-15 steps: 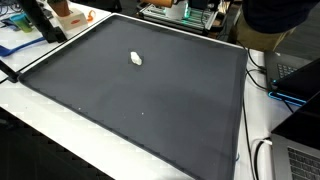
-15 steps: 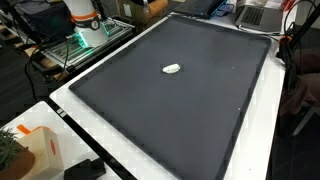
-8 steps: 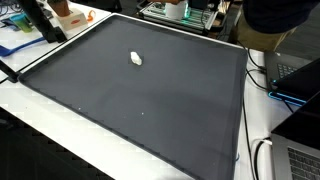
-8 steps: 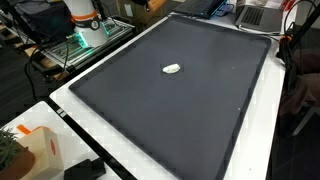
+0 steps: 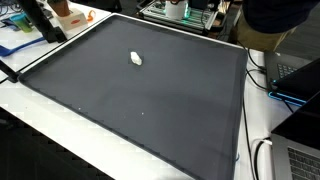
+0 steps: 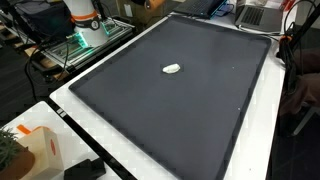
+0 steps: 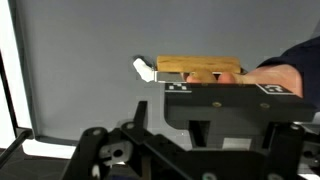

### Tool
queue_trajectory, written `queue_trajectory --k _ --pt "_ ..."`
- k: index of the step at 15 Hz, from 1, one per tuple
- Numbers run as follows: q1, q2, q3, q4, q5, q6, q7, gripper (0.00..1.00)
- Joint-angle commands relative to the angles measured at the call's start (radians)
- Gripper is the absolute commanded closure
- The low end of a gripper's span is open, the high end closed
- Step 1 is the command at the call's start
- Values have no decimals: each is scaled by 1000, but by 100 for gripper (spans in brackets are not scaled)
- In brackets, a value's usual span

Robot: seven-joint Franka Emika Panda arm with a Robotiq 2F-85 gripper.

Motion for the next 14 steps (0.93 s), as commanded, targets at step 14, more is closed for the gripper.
queue_trajectory --k 14 --pt "6 12 -7 14 -15 -18 7 24"
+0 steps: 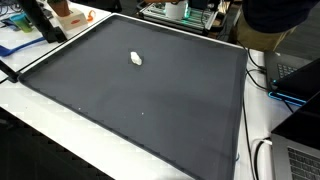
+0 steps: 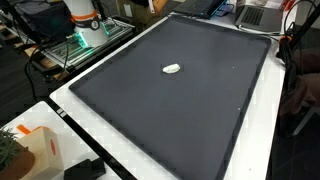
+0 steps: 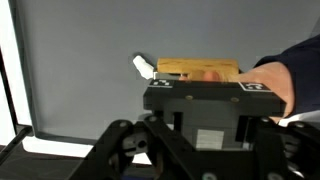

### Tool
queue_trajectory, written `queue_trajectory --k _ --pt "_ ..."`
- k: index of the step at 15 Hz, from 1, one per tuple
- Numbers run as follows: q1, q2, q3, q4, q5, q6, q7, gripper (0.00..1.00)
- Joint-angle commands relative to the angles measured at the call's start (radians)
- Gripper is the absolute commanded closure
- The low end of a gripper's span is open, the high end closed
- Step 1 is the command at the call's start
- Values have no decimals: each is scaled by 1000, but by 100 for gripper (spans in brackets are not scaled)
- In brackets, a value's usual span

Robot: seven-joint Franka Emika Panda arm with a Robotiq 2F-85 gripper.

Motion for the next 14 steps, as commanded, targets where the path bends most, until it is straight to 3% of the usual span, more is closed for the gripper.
queue_trajectory --k 1,2,3,5,7,14 --pt "3 6 -6 1 -15 -17 7 30" --pt "3 6 -7 1 -15 -17 7 55" --pt "3 6 -6 1 -15 -17 7 55" --pt "2 4 -4 1 -18 -14 10 70" --pt "1 3 -5 1 -19 -14 11 77" --pt "1 2 -6 1 -22 -15 11 77"
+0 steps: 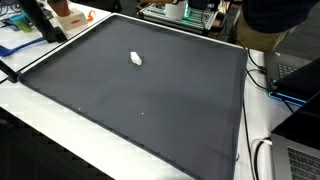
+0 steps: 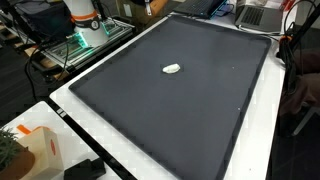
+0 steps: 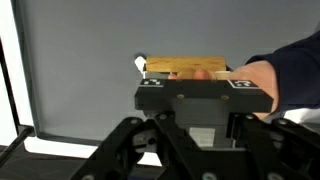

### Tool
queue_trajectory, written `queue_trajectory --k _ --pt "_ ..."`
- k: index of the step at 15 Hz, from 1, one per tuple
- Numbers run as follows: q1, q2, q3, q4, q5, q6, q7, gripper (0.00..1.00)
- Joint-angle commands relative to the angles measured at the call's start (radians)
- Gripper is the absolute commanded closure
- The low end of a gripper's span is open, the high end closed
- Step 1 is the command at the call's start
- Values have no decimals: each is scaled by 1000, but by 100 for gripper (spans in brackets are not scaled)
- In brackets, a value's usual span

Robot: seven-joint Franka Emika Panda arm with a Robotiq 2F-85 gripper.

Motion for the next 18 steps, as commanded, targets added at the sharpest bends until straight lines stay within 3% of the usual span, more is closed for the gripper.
queue_trajectory --k 1,3,4,7,8,11,12,13,14,15,18 --pt "3 1 -8 1 -9 -14 7 77" --pt "9 0 -6 2 -4 -2 4 77" --pt "9 0 -6 2 -4 -2 4 52" --pt "9 0 -6 5 -4 -1 4 52" --pt "4 -1 -3 5 -10 2 13 77" --pt "3 1 -3 11 -12 -1 12 77" --pt "0 5 -2 13 -15 -2 16 56" --pt "-2 5 0 13 -17 1 21 27" --pt "-3 3 -2 13 -19 3 19 77" --pt "-2 5 -4 15 -14 -1 22 74" --pt "-1 4 -2 14 -15 2 21 78"
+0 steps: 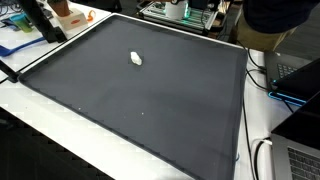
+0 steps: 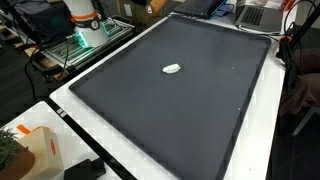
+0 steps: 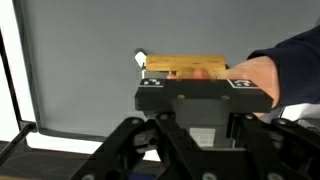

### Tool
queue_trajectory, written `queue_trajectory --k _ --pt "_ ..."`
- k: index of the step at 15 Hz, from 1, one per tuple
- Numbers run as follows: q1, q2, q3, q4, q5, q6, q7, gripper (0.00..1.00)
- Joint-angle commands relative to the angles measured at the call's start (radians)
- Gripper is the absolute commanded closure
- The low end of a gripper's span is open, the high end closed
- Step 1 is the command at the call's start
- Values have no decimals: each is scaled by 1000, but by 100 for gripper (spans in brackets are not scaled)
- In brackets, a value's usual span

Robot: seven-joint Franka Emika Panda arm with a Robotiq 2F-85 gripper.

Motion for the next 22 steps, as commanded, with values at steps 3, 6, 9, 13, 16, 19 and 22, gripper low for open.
queue_trajectory --k 3,6,9,13,16,19,22 --pt "-2 1 -4 -4 -14 3 15 78" --pt "-4 4 -13 -4 -3 0 14 78" --pt "2 15 -13 0 -4 -1 4 53" --pt "2 16 -14 0 -3 -1 3 53" --pt "2 16 -14 0 -3 -1 3 53" --pt "2 16 -14 0 -3 -1 3 53" --pt "2 16 -14 0 -3 -1 3 78"
